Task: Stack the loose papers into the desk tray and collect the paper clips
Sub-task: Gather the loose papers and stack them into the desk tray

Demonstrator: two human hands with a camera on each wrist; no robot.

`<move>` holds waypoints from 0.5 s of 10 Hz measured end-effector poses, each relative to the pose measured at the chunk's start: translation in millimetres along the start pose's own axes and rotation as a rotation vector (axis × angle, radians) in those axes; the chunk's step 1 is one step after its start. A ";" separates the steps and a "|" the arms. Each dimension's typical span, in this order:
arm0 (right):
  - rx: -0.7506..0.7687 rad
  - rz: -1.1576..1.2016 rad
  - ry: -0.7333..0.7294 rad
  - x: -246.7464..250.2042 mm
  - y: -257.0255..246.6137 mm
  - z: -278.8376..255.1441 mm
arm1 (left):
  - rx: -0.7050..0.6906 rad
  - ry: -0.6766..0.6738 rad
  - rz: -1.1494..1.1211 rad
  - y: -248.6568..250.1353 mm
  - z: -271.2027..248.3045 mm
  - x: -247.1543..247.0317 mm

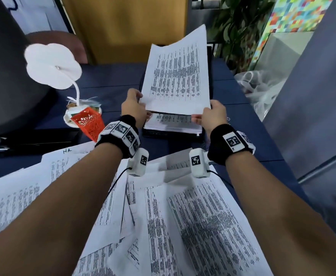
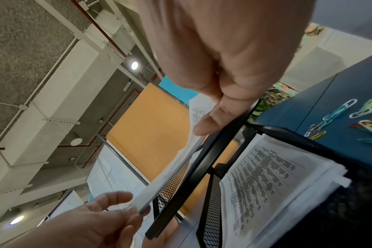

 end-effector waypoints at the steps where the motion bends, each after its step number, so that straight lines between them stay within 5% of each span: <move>1: -0.022 0.052 0.019 -6.7 -3.2 10.2 | -0.041 0.010 0.093 -2.6 13.4 -6.1; 3: -0.065 0.184 0.082 -12.4 -8.4 21.1 | -0.077 -0.033 0.329 3.9 35.6 -13.2; 5: -0.088 0.027 0.155 -13.1 -18.3 26.3 | -0.142 -0.047 0.402 2.3 40.7 -12.2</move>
Point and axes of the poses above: each hand's wrist, its own z-axis towards the middle knuckle, its own x-axis out of the back of the hand, y = z × x, the point moved 1 cm from there along z, towards the middle knuckle, and after that the axes turned 13 degrees about -z, right-handed, at the moved point
